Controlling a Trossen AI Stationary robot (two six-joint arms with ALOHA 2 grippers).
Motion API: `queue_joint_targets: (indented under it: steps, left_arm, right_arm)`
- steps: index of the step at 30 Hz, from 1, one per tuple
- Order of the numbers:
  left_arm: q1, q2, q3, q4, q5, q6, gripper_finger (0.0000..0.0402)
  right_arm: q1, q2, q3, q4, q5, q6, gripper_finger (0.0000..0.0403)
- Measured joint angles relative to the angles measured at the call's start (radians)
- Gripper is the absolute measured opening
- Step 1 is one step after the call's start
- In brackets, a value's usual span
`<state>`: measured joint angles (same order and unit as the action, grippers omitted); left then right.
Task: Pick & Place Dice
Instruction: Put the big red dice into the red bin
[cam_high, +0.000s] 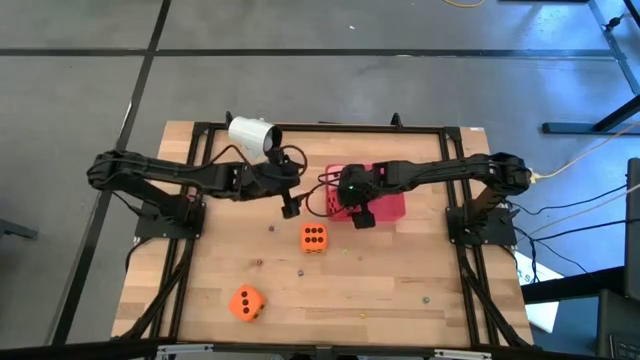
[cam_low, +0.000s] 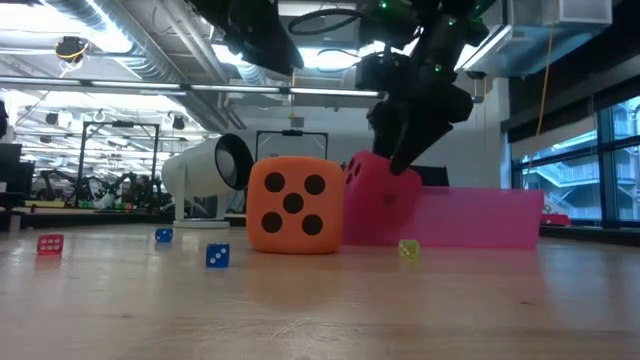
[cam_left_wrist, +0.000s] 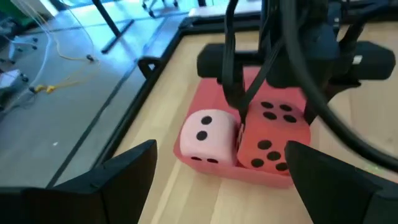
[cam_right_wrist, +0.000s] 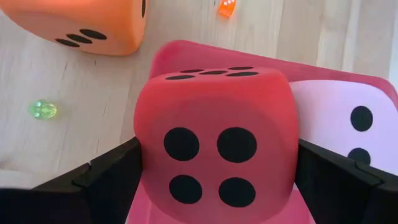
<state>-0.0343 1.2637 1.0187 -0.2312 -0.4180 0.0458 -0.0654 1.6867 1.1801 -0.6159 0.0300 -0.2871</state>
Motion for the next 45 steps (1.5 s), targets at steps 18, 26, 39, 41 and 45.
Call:
queue_joint_targets:
  steps: [18,26,39,41,45]
  left_arm:
    - [0.067,0.26,0.0,0.237,0.181,0.029,0.0347]
    - [0.075,0.366,0.0,0.373,0.226,0.036,0.0347]
    - [0.089,0.432,0.0,0.436,0.261,0.037,0.0347]
    - [0.089,0.441,0.0,0.449,0.264,0.036,0.0347]
    - [0.089,0.45,0.002,0.446,0.263,0.047,0.0347]
  right_arm:
    - [0.0,0.002,0.0,0.038,0.003,0.012,0.0371]
    - [0.0,0.002,0.0,0.042,0.003,0.041,0.0371]
    - [0.0,0.002,-0.001,0.055,0.006,0.04,0.0371]
    - [0.0,0.002,-0.001,0.055,0.006,0.04,0.0371]
    - [0.0,0.002,-0.001,0.055,0.007,0.04,0.0371]
